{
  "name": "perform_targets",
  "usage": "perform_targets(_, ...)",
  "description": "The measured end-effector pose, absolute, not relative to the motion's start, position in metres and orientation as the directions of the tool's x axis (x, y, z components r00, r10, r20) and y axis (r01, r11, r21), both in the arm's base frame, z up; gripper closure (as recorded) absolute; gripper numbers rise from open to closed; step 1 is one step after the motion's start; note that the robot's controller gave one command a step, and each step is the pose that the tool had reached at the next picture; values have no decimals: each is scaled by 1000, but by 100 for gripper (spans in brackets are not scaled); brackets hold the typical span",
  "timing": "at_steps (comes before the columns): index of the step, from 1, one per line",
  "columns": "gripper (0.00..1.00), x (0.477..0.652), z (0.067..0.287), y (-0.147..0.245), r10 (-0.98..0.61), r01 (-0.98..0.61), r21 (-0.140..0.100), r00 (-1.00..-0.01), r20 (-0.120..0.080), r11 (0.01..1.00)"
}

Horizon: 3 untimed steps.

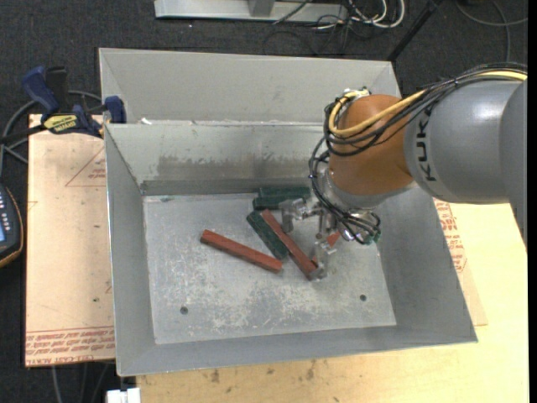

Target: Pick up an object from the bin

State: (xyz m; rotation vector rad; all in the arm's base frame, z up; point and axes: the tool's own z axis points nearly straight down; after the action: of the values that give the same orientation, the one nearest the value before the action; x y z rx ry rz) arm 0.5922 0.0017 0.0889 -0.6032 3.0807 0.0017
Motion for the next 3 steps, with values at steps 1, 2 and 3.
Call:
perform_targets(1, 0, 582, 197, -73, -468, -468, -8, -884, -9, 884)
perform_targets(2, 0, 567, 65, -34, -407, -407, 6, -913, 4, 913)
perform_targets(3, 100, 569, 70, -35, -406, -406, 1, -914, -2, 914)
